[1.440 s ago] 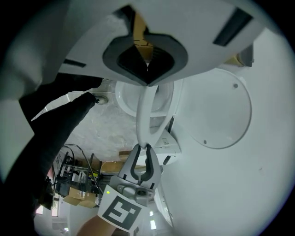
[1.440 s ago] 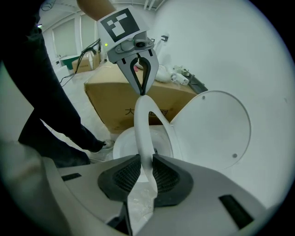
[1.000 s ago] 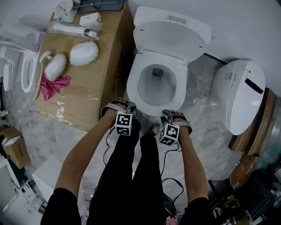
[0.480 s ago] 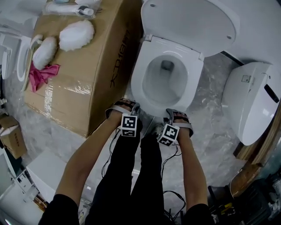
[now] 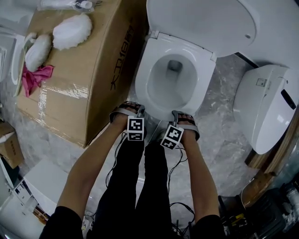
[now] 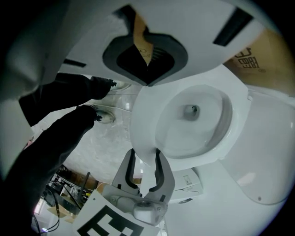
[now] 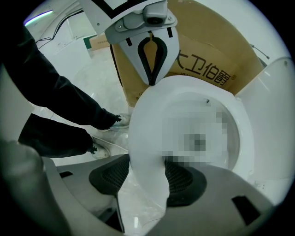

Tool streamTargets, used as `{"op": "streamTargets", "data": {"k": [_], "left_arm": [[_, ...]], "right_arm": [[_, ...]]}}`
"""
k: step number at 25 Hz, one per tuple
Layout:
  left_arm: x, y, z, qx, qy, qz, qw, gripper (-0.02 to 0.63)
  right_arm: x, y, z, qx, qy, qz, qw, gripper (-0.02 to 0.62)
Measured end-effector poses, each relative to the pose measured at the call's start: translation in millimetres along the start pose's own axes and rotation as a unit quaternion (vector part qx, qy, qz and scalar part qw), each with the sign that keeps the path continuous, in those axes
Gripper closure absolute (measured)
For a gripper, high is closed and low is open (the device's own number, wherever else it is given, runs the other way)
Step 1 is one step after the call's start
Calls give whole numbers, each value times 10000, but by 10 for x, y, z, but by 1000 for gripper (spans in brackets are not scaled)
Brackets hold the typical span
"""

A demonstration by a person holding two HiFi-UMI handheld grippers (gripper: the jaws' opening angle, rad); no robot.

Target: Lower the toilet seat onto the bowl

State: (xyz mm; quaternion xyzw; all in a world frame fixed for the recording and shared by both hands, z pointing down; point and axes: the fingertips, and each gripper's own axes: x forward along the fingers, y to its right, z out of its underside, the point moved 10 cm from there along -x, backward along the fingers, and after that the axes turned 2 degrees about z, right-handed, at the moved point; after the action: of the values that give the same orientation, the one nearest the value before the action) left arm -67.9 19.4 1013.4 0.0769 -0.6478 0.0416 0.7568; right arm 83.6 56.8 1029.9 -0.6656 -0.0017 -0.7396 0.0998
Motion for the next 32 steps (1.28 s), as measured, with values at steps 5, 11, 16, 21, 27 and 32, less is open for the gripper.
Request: {"op": "streamTargets", "data": {"k": [5, 11, 16, 21, 27, 32], "left_arm": [[-146, -7, -36, -282, 108, -26, 9995, 595], [-1468, -236, -260, -1678, 1435, -871, 9714, 595], [-3397, -405, -438, -3174, 2713, -2152, 8828, 597], [-4975, -415, -613, -3829, 3688, -2953, 7939, 597], [-6104, -247, -770, -3838, 4385, -3478, 7345, 597], [-6391, -179, -822, -3704, 4645, -3425, 7279, 597]], "right_arm": [[-131, 55, 17, 168, 24, 69, 9998, 321], [-1710, 614, 16, 2755, 1477, 1300, 9410, 464], [-3779, 953, 11, 4652, 3058, 2207, 8008, 544], [-5275, 940, -105, 5170, 3807, 2769, 7149, 563], [-6209, 729, -250, 5175, 4378, 3155, 6641, 566], [-6433, 609, -284, 5151, 4474, 3247, 6551, 568]]}}
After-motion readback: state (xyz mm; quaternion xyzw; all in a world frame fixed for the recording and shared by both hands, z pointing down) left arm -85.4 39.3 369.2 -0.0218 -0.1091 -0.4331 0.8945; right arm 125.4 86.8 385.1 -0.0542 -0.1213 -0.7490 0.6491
